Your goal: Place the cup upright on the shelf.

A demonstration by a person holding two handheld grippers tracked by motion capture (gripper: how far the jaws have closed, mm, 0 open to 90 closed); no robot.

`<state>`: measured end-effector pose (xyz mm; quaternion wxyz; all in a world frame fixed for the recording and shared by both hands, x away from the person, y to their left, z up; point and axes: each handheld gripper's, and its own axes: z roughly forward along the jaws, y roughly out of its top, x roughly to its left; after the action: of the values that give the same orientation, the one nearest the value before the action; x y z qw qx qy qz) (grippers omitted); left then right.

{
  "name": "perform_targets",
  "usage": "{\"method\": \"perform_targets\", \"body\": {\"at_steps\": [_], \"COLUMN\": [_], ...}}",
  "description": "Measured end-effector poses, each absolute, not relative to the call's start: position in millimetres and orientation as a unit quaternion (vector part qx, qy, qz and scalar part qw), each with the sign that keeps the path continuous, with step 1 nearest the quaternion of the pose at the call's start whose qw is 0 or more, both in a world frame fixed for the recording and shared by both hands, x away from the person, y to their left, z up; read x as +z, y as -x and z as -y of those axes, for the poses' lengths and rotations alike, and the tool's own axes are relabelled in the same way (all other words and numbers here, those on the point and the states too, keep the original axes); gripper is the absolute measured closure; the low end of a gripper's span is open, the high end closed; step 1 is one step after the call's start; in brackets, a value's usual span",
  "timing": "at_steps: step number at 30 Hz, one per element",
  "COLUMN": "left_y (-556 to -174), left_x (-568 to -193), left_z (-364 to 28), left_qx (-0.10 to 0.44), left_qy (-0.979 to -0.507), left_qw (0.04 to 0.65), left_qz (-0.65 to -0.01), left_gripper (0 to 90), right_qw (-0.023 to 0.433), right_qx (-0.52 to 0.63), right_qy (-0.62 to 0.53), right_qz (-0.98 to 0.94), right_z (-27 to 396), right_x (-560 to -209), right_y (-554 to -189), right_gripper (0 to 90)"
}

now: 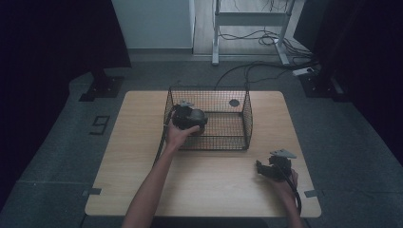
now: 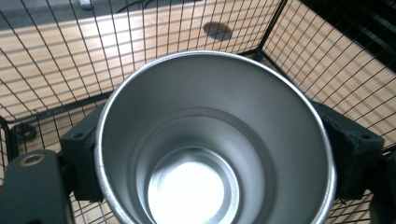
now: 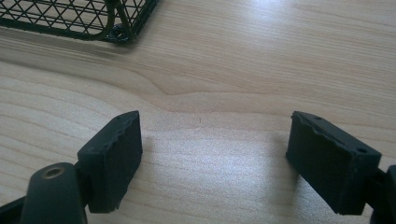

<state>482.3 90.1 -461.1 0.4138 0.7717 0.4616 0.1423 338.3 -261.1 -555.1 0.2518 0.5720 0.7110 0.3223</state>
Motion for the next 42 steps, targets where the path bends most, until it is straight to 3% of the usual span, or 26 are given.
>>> {"method": "perform_targets", "body": {"at_steps": [25, 42], "left_y": [-483, -508], "left_x": [-456, -444], "left_z": [-86, -72], "left_qx": [0.147, 0.142], "left_qy": [-0.778, -0.777], "left_qw": [0.394, 0.384], "left_qz": [-0.467, -0.479], "left_gripper": [14.2, 14.1], "right_qw": [0.251, 0.251], "right_qx": [0.322, 0.323], "right_qy": [-0.571, -0.570], "right_qz": [-0.712, -0.713], "right_z": [261, 262], "right_x": [-555, -555], "right_y": [-338, -338], "right_gripper": [17.6, 17.5]}}
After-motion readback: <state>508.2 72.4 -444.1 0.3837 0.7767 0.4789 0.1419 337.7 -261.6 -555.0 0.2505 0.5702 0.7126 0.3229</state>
